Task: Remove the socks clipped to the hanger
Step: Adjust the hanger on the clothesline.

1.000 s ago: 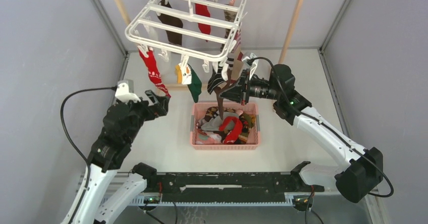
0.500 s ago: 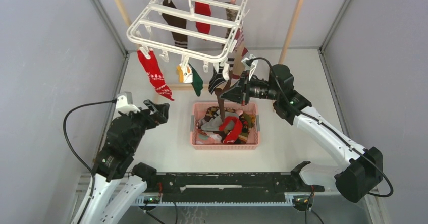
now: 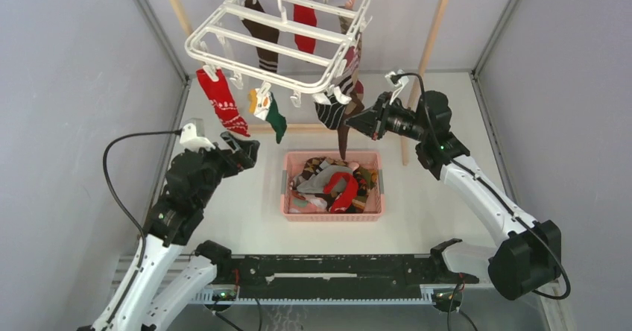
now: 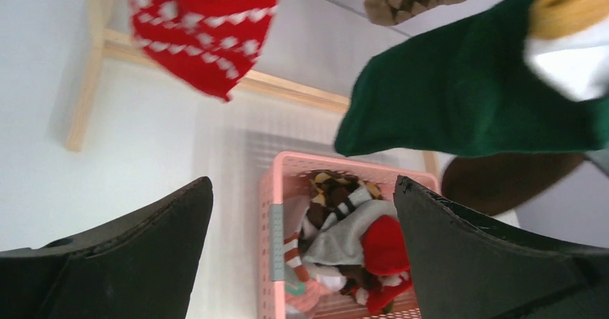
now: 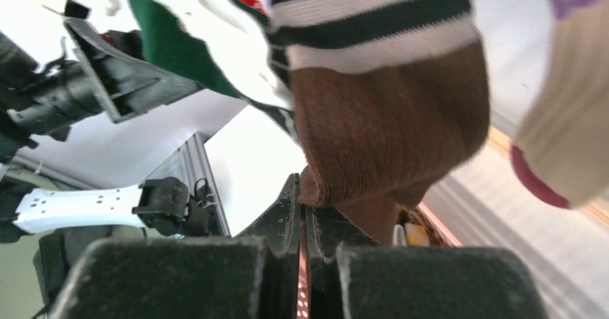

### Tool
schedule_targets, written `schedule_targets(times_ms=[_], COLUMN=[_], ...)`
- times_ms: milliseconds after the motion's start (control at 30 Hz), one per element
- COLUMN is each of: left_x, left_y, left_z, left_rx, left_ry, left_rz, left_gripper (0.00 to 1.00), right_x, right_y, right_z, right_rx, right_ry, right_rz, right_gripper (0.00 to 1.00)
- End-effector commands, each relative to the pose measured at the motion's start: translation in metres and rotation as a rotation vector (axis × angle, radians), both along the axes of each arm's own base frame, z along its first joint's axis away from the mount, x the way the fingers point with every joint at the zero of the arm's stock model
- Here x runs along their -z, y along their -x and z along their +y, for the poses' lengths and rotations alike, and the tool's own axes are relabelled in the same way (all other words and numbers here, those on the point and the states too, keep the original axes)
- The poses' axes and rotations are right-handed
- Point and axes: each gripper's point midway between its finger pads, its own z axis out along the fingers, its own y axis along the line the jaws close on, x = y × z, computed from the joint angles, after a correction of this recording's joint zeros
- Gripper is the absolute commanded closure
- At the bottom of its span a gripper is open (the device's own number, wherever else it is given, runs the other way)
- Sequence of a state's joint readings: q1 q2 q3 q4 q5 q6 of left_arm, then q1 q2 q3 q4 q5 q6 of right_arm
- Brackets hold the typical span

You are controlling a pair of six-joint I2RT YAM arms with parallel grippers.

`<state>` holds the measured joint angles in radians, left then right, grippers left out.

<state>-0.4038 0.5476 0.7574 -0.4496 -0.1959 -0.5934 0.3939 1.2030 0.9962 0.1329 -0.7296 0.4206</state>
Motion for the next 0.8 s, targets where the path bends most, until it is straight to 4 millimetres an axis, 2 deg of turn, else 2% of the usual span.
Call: schedule_targets(times_ms=[0, 100, 267, 500, 767], left_x=[-0.068, -0.08, -0.102, -0.117, -0.134], left_y=[-0.012, -0.016, -0.013, 0.003, 0.025], left_z=[-0.03, -0.043, -0.066, -0.093, -0.111], left_rx=[0.125, 0.15, 0.195, 0.24, 0.256], left_ry=[0.057, 0.051, 0.042, 0.024, 0.006], left_rz=[-0.129, -0.135, -0.159, -0.177, -0.215], left_gripper=[0.0, 0.0, 0.0, 0.0, 0.0], right_x=[-0.012, -0.009, -0.008, -0.015, -0.018], right_y=[-0.012, -0.015, -0.016, -0.005, 0.009], right_z=[-0.016, -0.023, -0.03, -0.035, -0.043], right_rx=[0.069, 0.096, 0.116, 0.122, 0.144], right_ry=[-0.069, -0.07, -0.073, -0.063, -0.043], right_rz=[-0.013, -0.013, -0.017, -0.039, -0.059], right_gripper=[1.0, 1.0, 1.0, 1.0, 1.0])
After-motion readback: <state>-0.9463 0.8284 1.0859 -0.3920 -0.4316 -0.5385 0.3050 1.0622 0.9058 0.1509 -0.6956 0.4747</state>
